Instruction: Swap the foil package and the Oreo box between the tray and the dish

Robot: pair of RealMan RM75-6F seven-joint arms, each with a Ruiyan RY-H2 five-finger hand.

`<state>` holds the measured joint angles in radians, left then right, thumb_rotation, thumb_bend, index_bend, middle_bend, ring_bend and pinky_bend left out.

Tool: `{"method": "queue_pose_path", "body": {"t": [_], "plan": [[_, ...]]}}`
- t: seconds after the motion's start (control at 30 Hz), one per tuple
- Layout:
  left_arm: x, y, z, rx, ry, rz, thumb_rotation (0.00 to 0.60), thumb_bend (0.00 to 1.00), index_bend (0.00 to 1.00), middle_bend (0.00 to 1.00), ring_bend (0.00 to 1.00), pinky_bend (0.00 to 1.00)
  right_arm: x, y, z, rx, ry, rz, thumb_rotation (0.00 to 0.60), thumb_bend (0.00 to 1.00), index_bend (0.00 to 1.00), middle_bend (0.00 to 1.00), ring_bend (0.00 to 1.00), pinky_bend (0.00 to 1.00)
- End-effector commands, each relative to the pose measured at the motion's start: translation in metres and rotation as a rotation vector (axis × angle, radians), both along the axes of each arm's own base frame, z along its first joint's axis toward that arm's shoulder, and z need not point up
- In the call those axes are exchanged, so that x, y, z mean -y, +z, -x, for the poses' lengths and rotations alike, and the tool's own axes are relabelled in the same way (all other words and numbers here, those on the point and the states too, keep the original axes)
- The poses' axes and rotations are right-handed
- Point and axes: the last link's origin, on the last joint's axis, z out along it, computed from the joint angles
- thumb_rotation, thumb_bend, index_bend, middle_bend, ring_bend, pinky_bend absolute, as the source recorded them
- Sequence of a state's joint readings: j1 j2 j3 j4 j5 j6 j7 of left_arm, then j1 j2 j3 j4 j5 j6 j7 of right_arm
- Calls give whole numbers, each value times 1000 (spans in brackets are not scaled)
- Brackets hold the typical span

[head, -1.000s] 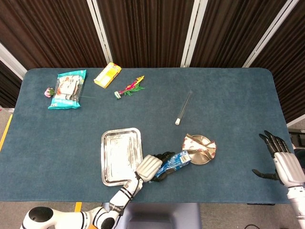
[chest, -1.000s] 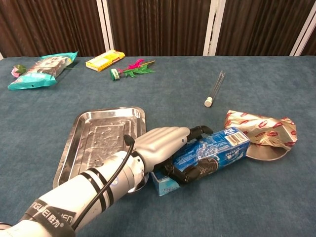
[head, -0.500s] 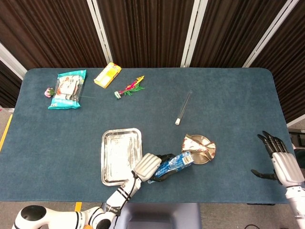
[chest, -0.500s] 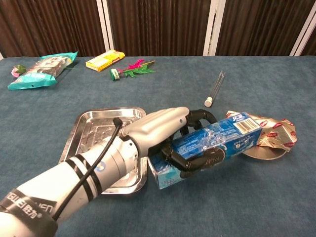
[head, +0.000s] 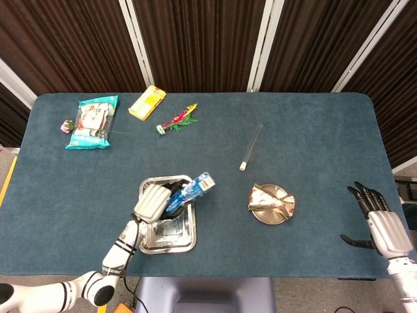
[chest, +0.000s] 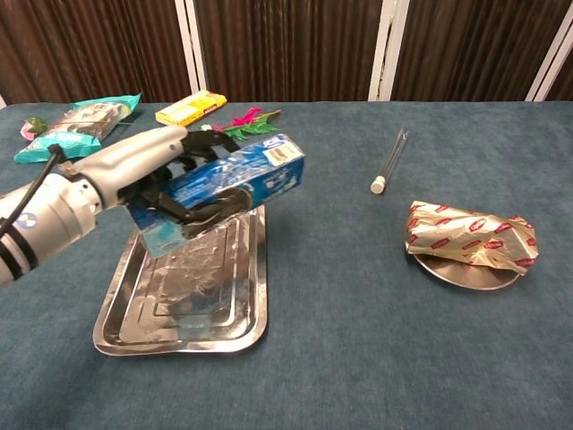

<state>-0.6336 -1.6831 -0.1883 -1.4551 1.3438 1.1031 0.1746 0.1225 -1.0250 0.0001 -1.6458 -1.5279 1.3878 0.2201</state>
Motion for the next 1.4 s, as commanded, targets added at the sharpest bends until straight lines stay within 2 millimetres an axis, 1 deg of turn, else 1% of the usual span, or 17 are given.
{"method": "queue_pose_path", "body": {"t": [0.03,0.1,0.2,0.27,0.33,0.4,0.47,0.5,0.63,0.83,0.93,1.07,1.13,1.3,1.4], "plan": [[-2,5,25,-24,62,1,600,383,374,535,651,855,0,-3,-1,-5,-1,-6,600,194,0,0,0,0],[-1,5,30,-27,78,10,600,384,334,474,590,822,1,-5,-1,-9,-1,-10,600,194,0,0,0,0],[3,6,31,-6,83,13,600,384,282,408,533,809,1,-6,-2,-14,2,-14,600,194,0,0,0,0],[7,4,29,3,78,19,600,385,221,344,453,774,1,-7,-3,-16,1,-14,600,193,0,0,0,0],[10,3,28,1,76,33,600,381,99,206,274,615,1,-7,-3,-16,1,-13,600,194,0,0,0,0],[12,2,26,-9,73,39,600,374,24,98,148,474,1,-7,-3,-16,2,-14,600,194,0,0,0,0],[13,1,25,-27,78,38,600,366,0,22,59,367,0,-7,-3,-14,5,-16,600,194,0,0,0,0],[13,1,25,-35,82,41,600,362,0,3,26,322,0,-7,-3,-13,7,-16,600,193,0,0,0,0],[19,2,28,-59,109,71,600,361,0,0,0,266,-1,-4,-3,-8,9,-9,600,193,0,0,0,0],[32,15,25,-56,107,83,600,363,0,0,0,236,-2,-5,-3,-11,14,-17,600,193,0,0,0,0],[37,17,24,-53,118,114,600,362,0,0,0,216,-4,-6,-4,-11,21,-21,600,194,0,0,0,0],[35,8,29,-63,151,152,600,359,0,0,0,161,-7,-5,-7,-5,38,-28,600,193,0,0,0,0],[33,5,28,-46,157,155,600,352,0,0,0,115,-9,-4,-7,-2,42,-29,600,194,0,0,0,0],[29,3,23,-17,121,141,600,335,0,0,0,40,-8,-3,-5,2,36,-30,600,194,0,0,0,0],[31,6,17,8,103,147,600,332,0,0,0,31,-8,-1,-5,7,36,-26,600,193,0,0,0,0]]}}
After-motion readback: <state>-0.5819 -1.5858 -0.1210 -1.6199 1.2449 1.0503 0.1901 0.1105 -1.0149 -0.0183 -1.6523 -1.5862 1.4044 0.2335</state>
